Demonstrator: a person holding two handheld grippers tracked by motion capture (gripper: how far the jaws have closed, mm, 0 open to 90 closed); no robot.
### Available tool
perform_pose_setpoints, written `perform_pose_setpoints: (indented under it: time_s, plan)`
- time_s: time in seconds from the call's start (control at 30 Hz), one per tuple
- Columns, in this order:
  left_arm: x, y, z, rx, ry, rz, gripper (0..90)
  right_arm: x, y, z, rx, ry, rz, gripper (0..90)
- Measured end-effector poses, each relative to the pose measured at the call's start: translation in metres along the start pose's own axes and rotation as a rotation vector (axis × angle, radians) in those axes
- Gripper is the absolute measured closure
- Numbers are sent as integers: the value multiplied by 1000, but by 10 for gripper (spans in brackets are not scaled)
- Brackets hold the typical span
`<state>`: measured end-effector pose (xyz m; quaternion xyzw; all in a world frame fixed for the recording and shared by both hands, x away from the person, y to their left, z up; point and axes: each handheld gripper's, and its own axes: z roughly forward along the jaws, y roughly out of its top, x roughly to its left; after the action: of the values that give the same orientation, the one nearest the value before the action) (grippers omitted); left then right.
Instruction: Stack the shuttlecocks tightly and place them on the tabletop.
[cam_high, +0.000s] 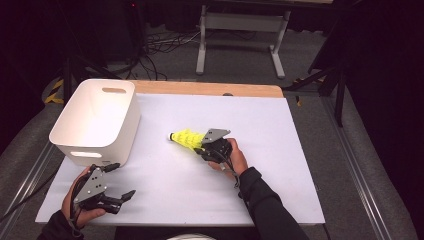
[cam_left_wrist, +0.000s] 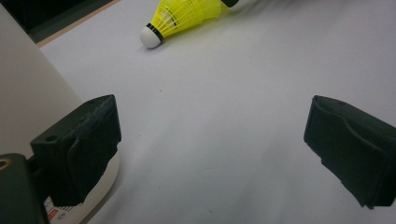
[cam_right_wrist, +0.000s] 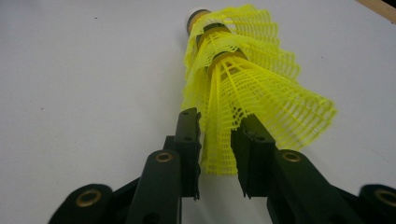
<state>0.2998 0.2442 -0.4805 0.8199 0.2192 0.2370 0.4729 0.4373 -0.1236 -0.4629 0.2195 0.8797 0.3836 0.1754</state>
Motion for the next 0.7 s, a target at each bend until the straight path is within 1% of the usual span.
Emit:
perform_pose_setpoints:
  time_s: [0.03,0.07,0.1,0.17,0.2,0.23,0.27,0.3,0.33,0.37,0.4,0.43,0.53,0.63,0.7]
  plan:
    - [0,0,0,0,0,0,47,0,0,0,0,0,0,714]
    - [0,0,0,0,-1,0,47,0,0,-1,-2,-10,2,659]
    - [0,0,0,0,0,-1,47,0,0,-2,-5,-19,-3,650]
    - [0,0,0,-1,3,3,47,0,0,-3,-13,-15,0,637]
    - [-1,1,-1,-4,7,7,48,0,1,-5,-27,-12,9,610]
    - [-1,1,-1,-7,6,8,48,0,2,-8,-43,-21,13,569]
    - [-1,1,-1,-6,7,8,48,0,2,-9,-43,-26,9,542]
    - [-1,1,-1,-6,7,8,48,0,2,-9,-43,-26,9,542]
    - [-1,1,-1,-6,7,5,48,0,3,-13,-45,-31,9,487]
    - [-1,1,-1,-6,7,5,48,0,3,-13,-45,-31,9,487]
    - [-1,1,-1,-8,6,8,48,1,3,-17,-56,-32,14,441]
    - [-1,1,-1,-8,8,11,48,1,4,-18,-59,-37,14,421]
    - [-2,2,0,-4,4,12,48,1,6,-24,-72,-51,3,402]
    - [-2,1,-1,-8,6,12,48,1,7,-29,-83,-45,9,404]
    - [-1,1,-1,-5,4,12,48,1,7,-32,-87,-32,16,416]
